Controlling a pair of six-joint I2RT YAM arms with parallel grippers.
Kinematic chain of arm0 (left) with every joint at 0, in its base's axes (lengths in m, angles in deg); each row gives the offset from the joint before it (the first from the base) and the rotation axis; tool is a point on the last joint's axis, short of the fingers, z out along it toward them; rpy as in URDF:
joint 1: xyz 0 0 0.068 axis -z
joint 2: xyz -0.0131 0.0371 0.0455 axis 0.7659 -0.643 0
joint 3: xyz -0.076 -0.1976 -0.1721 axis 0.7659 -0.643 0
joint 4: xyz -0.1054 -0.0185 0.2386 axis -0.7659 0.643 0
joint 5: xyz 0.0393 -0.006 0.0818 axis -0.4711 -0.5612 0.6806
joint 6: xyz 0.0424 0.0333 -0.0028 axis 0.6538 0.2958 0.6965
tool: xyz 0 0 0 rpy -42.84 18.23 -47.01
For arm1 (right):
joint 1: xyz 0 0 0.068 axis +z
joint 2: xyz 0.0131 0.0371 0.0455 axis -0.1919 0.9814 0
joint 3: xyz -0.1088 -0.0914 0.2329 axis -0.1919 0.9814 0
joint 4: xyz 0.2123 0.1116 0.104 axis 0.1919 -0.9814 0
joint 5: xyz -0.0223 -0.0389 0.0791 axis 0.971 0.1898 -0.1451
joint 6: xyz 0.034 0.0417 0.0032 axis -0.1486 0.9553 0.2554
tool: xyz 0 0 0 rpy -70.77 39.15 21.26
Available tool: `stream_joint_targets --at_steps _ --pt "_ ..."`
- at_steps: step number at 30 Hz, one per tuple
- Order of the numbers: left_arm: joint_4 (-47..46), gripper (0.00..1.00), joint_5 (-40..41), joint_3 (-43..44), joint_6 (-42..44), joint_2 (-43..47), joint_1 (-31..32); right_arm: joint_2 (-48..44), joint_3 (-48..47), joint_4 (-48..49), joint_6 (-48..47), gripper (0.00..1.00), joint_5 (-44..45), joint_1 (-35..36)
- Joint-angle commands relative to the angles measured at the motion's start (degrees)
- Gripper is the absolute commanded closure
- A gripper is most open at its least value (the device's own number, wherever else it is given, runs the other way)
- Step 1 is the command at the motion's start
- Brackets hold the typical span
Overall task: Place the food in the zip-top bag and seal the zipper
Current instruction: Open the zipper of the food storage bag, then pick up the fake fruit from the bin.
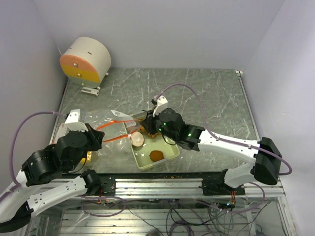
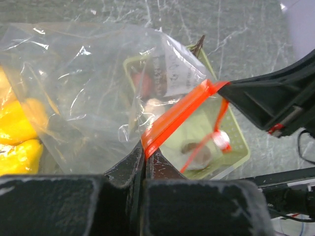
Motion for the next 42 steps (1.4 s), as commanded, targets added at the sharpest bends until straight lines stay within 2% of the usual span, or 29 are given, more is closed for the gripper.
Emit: stream_joint_targets --at_steps 1,5,7,8,13,17,20,23,29,35,42 --pt "-3.34 0.93 2.47 -4.97 0.56 1.64 -0.21 -3.74 1.8 4.29 -8.12 0.73 -11.57 -1.93" --pt "-5.85 0.93 3.54 -8.52 -0.11 -1.32 -0.19 -5.12 0.49 4.05 -10.28 0.39 -18.31 -1.94" --pt "-6.03 0.93 3.83 -9.59 -1.01 -3.64 -0.24 -6.54 1.39 5.2 -9.89 0.26 -18.39 -1.92" --pt "-6.23 0.93 3.68 -10.01 -1.24 -4.61 -0.24 -7.35 1.81 5.68 -9.71 0.23 -17.69 -1.94" --pt "-5.9 0.93 4.22 -10.52 -2.29 -6.97 -0.24 -11.57 4.3 5.02 -7.11 0.25 -10.08 -3.04" --pt "-5.37 0.93 5.39 -9.72 -2.45 -5.13 -0.24 -12.28 4.99 0.18 -0.63 0.29 -5.6 -9.17" --pt "-5.08 0.93 6.13 -9.77 -2.58 -3.47 -0.24 -8.27 2.96 -6.54 2.77 0.3 -2.59 -14.17" --pt "-4.52 0.93 6.36 -9.67 -2.78 -2.82 -0.23 -3.21 0.22 -8.43 2.57 0.32 -1.65 -15.8" --pt "-3.27 0.93 6.22 -8.89 -2.74 -2.51 -0.19 4.3 -2.79 -6.46 0.99 0.34 -5.12 -16.36" --pt "-4.63 0.93 5.33 -9.99 -2.19 -0.61 -0.23 12.91 -6.49 -6.19 -0.84 0.34 -0.72 -16.54" --pt "-3.03 0.93 5.13 -9.1 -2.63 -0.86 -0.23 19.97 -9.99 -3.8 -0.89 0.35 -4.06 -17.15"
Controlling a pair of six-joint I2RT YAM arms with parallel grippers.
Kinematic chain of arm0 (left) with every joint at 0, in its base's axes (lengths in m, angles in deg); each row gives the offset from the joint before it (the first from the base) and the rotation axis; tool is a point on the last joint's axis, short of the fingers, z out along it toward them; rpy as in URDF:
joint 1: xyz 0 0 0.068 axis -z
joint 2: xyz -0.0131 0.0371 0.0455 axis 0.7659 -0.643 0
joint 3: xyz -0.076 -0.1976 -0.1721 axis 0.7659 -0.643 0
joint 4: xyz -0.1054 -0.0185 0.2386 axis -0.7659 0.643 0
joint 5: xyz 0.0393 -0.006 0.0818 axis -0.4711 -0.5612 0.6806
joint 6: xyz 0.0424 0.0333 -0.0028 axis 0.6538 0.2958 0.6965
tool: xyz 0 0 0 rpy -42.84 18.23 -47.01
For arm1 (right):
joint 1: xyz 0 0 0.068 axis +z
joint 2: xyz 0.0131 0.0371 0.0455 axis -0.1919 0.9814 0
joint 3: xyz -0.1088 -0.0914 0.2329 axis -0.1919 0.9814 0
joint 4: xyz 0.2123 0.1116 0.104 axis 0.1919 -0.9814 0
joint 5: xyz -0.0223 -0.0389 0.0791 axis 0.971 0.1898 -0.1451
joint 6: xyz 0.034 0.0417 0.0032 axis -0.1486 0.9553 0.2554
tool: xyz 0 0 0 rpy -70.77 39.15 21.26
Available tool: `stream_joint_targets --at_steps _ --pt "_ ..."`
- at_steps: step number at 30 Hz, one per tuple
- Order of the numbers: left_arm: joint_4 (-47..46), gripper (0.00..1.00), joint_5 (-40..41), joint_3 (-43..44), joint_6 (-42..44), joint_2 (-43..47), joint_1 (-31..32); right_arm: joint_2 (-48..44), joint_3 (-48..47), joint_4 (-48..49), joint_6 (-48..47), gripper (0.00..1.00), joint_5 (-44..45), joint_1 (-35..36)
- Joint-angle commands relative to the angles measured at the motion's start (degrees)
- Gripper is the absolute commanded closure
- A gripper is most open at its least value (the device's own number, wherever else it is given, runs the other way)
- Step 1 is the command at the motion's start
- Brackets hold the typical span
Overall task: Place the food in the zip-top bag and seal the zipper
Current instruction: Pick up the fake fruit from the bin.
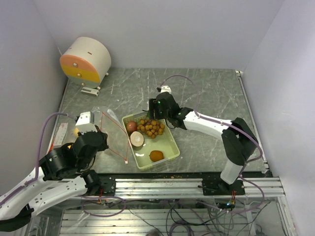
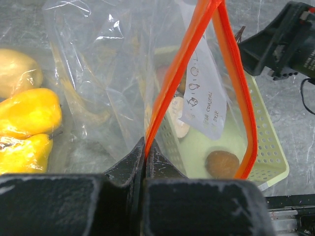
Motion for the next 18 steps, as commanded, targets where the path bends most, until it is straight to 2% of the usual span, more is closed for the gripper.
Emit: stream_joint_targets --at_steps 1,6,14,16,18 --pt "1.22 0.93 0.3 1.77 -0.39 0.02 -0.2 3.23 -2.81 2.68 -0.15 0.35 -1.8 -0.43" --pt "0.91 0.93 0.13 1.31 -0.2 1.46 -0.15 6.73 -2.81 4.15 0.96 0.37 -2.62 -0.43" --pt "0.76 0.93 -0.14 1.0 0.03 2.51 -0.22 12.99 -3.74 5.82 1.42 0.43 2.56 0.48" --pt "0.86 0.93 -0.11 1.22 0.17 2.2 -0.19 14.34 -4.13 5.88 1.24 0.48 4.07 1.19" --pt "1.2 0.93 -0.06 1.49 0.02 1.81 -0.21 14.63 -4.17 5.67 0.87 0.58 6.0 2.11"
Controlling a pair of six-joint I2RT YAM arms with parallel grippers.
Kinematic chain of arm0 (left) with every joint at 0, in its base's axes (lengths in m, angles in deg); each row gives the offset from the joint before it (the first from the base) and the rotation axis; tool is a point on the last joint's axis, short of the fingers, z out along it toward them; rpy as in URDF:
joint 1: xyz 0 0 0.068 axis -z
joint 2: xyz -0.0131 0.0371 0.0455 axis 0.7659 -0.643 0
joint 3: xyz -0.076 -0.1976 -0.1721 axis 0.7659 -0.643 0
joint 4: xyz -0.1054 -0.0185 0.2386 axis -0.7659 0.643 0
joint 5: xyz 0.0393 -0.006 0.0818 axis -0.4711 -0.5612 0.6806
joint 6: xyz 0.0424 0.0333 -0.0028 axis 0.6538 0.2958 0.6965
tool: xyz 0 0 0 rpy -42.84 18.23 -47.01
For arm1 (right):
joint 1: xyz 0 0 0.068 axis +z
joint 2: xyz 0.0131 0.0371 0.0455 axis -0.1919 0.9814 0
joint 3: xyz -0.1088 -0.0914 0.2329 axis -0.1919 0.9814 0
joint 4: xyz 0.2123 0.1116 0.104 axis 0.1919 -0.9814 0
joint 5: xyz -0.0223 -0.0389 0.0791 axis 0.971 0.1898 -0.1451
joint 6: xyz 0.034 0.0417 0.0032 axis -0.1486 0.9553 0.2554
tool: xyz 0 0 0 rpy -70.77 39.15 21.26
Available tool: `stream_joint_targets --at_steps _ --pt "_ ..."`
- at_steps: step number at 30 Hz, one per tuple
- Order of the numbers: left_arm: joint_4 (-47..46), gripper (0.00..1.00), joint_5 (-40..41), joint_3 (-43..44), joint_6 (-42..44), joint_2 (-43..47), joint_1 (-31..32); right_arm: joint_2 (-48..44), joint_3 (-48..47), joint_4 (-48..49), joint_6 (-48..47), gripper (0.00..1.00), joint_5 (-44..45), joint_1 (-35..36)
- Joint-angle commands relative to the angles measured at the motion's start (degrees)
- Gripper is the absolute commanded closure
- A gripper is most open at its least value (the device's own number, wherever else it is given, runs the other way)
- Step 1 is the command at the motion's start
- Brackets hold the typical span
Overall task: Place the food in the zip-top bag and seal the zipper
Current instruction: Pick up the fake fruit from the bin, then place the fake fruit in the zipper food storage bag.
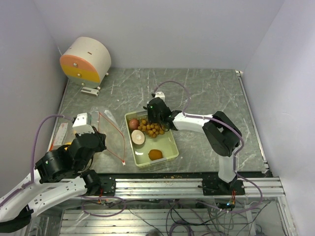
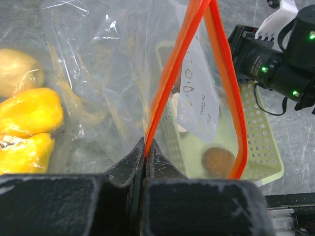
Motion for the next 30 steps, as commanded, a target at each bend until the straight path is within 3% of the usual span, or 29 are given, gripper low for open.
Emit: stream_joint_targets --at_steps 1,4,6,10,20,30 --pt "0.57 0.93 0.06 1.52 -0.16 -0.62 -0.22 1.62 -1.21 0.2 -0.52 0.65 5.8 1.76" --pt "0.32 0.93 0.36 1.23 -0.08 -0.82 -0.18 -0.92 -1.1 -0.68 -1.77 0.9 8.58 3.06" --pt "-0.86 0.93 0.3 0.79 0.39 -0.88 -0.22 -3.63 -0.47 -1.13 -2.64 1.0 9.82 3.8" --pt "-2.37 0.93 0.19 0.31 1.0 -1.92 -0.22 -11.34 2.47 -0.74 -4.43 1.0 10.15 4.77" --pt "-4.45 0.93 -0.94 0.32 1.19 -4.63 -0.18 -32.41 12.15 5.25 -8.64 1.0 -3.48 4.64" --pt "-5.72 0.93 -1.95 0.48 1.35 -5.83 -0.24 -47.73 20.24 24.51 -8.36 1.0 -39.56 3.96"
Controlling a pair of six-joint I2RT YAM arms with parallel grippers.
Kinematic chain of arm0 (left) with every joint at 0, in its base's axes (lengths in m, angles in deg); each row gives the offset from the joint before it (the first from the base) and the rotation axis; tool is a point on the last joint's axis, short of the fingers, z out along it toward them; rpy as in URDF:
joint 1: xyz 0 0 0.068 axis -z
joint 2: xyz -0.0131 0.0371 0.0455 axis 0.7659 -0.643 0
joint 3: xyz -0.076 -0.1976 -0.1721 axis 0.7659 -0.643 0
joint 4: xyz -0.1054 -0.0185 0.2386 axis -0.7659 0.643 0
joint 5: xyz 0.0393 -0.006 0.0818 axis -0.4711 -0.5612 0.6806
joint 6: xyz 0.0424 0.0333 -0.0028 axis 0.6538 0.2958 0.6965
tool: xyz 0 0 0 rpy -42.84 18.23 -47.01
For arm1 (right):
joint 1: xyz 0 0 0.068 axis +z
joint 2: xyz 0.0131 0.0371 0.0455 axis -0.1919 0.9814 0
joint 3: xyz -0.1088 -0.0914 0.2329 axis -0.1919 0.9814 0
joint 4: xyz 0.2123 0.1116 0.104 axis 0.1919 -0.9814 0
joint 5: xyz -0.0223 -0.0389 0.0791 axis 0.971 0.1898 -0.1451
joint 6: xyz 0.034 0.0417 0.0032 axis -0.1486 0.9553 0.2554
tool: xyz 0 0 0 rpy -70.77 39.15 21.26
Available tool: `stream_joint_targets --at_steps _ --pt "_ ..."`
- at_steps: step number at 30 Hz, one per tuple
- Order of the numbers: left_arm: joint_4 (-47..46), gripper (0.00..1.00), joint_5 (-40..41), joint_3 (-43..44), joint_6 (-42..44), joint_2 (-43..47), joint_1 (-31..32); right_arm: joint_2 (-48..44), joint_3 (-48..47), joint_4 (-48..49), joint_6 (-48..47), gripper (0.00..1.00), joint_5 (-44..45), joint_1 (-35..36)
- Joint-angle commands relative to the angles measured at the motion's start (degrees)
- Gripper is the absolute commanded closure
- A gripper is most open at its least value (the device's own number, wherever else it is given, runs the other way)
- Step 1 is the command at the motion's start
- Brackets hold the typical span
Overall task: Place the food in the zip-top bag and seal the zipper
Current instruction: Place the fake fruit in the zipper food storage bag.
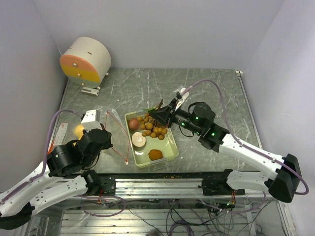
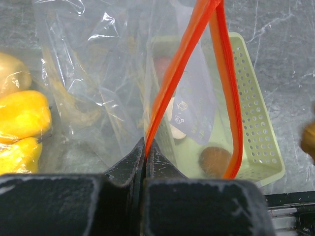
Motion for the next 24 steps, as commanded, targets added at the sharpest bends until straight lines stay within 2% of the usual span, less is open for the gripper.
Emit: stream_joint_targets --at_steps 1,4,7,10,14,16,24 --pt "-2.45 0.93 -0.99 0.5 0.8 -0.16 -0.22 -2.84 0.87 14.84 2.41 1.0 -22.07 -0.24" --pt "-3.54 0.93 -1.41 0.12 1.17 0.0 -0.21 -1.74 1.62 25.14 7.65 1.0 -33.2 -0.28" --pt "-4.58 0.93 -2.25 -0.18 1.52 0.01 -0.16 1.13 2.83 40.04 16.53 1.0 -41.81 -0.32" --pt "-5.64 0.93 -3.39 -0.08 1.77 0.2 -0.25 6.78 3.24 58.48 28.5 1.0 -48.22 -0.34" --pt "-6.87 0.93 -4.66 0.31 2.18 0.7 -0.29 18.15 0.24 88.4 50.45 1.0 -51.45 -0.36" --pt "-7.58 0.93 -4.96 0.2 2.5 0.73 -0.17 22.12 -3.34 90.4 54.25 1.0 -52.5 0.4" --pt "-10.32 0.93 -6.35 -0.81 2.74 -0.6 -0.22 27.31 -10.63 90.48 54.68 1.0 -53.2 4.65"
